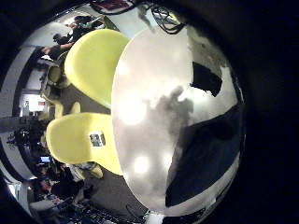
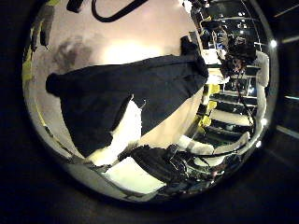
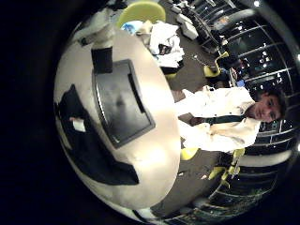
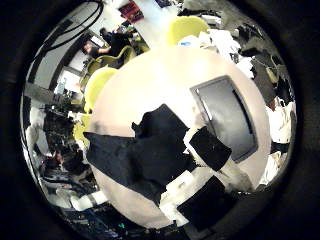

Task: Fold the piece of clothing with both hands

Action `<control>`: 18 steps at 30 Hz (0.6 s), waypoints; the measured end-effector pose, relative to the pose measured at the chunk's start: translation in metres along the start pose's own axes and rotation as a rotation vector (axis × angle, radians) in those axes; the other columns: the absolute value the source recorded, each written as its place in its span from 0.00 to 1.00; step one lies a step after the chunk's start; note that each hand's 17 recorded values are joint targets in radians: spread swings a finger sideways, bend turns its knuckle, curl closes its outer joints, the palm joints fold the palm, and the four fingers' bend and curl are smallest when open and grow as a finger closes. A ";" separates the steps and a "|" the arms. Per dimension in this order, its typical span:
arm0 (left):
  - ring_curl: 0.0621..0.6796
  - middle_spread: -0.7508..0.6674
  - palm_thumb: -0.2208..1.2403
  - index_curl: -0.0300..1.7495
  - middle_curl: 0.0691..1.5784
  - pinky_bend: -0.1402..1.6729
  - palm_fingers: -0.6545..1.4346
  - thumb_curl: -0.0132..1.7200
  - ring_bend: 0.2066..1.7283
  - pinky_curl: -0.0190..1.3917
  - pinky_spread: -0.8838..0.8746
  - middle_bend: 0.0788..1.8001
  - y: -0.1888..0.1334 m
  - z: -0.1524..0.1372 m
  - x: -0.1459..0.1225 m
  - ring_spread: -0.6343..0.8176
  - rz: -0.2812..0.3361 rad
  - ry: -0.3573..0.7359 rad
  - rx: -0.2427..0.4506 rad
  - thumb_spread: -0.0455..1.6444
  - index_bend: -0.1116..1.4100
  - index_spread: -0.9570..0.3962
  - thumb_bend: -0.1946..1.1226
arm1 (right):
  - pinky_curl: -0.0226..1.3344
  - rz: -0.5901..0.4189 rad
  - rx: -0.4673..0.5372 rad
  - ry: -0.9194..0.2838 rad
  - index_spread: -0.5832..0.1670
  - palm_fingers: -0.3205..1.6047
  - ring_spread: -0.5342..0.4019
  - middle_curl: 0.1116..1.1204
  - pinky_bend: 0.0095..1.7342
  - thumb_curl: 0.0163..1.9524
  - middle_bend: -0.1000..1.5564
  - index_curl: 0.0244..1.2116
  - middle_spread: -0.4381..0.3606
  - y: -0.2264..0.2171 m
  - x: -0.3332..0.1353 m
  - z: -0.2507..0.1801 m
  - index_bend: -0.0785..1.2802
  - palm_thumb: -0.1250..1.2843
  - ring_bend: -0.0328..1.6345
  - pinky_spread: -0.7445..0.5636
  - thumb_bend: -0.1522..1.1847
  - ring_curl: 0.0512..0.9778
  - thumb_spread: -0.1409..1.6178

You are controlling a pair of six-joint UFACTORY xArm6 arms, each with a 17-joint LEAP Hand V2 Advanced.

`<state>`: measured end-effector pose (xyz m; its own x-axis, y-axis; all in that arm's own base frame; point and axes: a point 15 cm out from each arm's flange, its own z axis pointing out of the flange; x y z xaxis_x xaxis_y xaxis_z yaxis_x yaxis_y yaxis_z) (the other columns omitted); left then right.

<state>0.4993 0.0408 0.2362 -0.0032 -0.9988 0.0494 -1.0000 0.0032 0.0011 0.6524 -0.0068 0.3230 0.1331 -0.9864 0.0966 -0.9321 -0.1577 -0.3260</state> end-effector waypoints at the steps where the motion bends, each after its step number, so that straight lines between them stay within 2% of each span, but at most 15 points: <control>1: 0.62 0.49 0.40 0.52 0.45 0.34 0.36 0.17 0.45 0.61 0.37 0.07 0.005 -0.005 0.004 0.36 0.008 -0.001 0.006 0.75 0.18 0.57 0.13 | 0.52 0.012 0.006 0.006 0.23 0.27 0.39 0.42 0.57 0.23 0.42 0.41 0.23 0.001 0.009 -0.010 0.25 0.57 0.70 0.57 0.10 0.49 0.81; 5: 0.58 0.53 0.39 0.47 0.41 0.31 0.37 0.17 0.43 0.58 0.43 0.07 0.027 -0.023 0.028 0.39 0.059 -0.003 0.032 0.75 0.19 0.61 0.13 | 0.50 0.037 -0.057 0.009 0.28 0.30 0.37 0.40 0.54 0.22 0.42 0.39 0.21 0.024 0.030 -0.023 0.23 0.51 0.70 0.57 0.09 0.47 0.81; 10: 0.54 0.55 0.38 0.43 0.37 0.28 0.38 0.17 0.40 0.55 0.49 0.07 0.054 -0.031 0.050 0.41 0.106 -0.002 0.043 0.74 0.19 0.63 0.13 | 0.48 0.056 -0.295 -0.023 0.35 0.29 0.37 0.37 0.50 0.19 0.40 0.38 0.21 0.093 0.057 -0.013 0.21 0.42 0.68 0.57 0.09 0.45 0.79; 14: 0.52 0.55 0.38 0.40 0.35 0.26 0.40 0.17 0.39 0.52 0.51 0.07 0.072 -0.026 0.065 0.42 0.145 0.000 0.028 0.74 0.19 0.64 0.13 | 0.47 0.061 -0.408 -0.049 0.38 0.30 0.37 0.35 0.48 0.18 0.39 0.37 0.22 0.128 0.078 0.004 0.20 0.38 0.67 0.58 0.09 0.43 0.77; 18: 0.49 0.54 0.38 0.38 0.33 0.24 0.42 0.17 0.37 0.50 0.53 0.07 0.091 -0.006 0.083 0.42 0.186 0.005 -0.017 0.74 0.19 0.63 0.13 | 0.45 0.054 -0.506 -0.082 0.42 0.29 0.39 0.34 0.47 0.17 0.37 0.36 0.25 0.154 0.082 0.034 0.20 0.35 0.64 0.58 0.09 0.42 0.75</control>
<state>0.4080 -0.0416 0.2461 -0.1878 -0.9806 0.0557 -0.9820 0.1885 0.0082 0.5310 -0.1132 0.2482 0.0869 -0.9961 0.0118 -0.9819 -0.0836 0.1697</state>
